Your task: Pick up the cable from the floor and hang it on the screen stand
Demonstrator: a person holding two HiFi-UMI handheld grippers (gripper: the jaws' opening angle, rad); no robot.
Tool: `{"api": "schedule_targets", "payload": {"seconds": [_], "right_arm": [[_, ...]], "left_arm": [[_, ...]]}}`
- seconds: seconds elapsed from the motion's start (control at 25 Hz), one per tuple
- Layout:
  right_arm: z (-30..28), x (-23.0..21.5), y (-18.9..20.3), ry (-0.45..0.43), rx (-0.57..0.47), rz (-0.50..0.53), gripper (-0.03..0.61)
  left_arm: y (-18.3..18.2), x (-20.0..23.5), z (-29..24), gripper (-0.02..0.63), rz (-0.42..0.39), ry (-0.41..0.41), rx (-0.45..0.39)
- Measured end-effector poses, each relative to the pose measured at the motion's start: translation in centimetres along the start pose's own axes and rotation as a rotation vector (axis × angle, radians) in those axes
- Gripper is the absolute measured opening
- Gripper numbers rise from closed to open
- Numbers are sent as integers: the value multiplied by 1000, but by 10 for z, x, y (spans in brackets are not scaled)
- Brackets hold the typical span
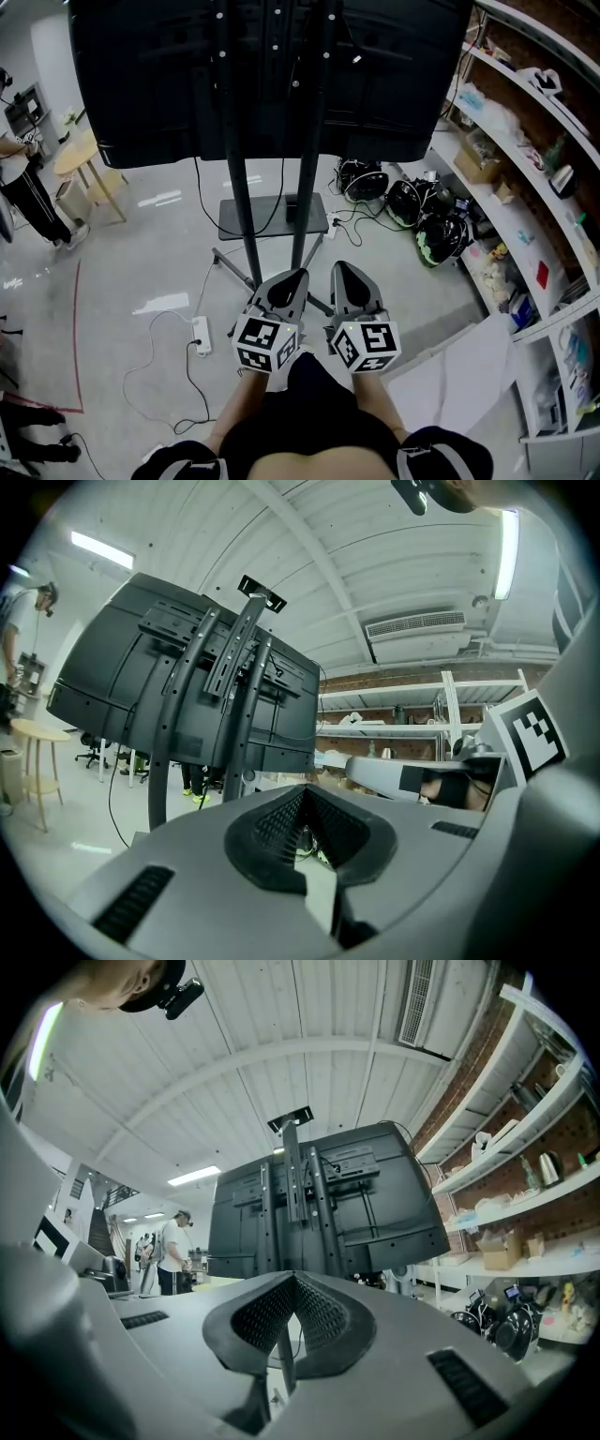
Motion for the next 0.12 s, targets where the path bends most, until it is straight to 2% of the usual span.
{"api": "schedule_targets", "payload": {"seconds": [0.12], "right_arm": [[0,2,3,-11,10,-4,23]], "left_arm": [[5,0,0,5,1,-11,12]]}}
Point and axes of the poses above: the fingertips, and each gripper's own axes: z backward along the fingers, x to its left, y out of its underside, the point moved 4 cm from there along z, backward along the fingers
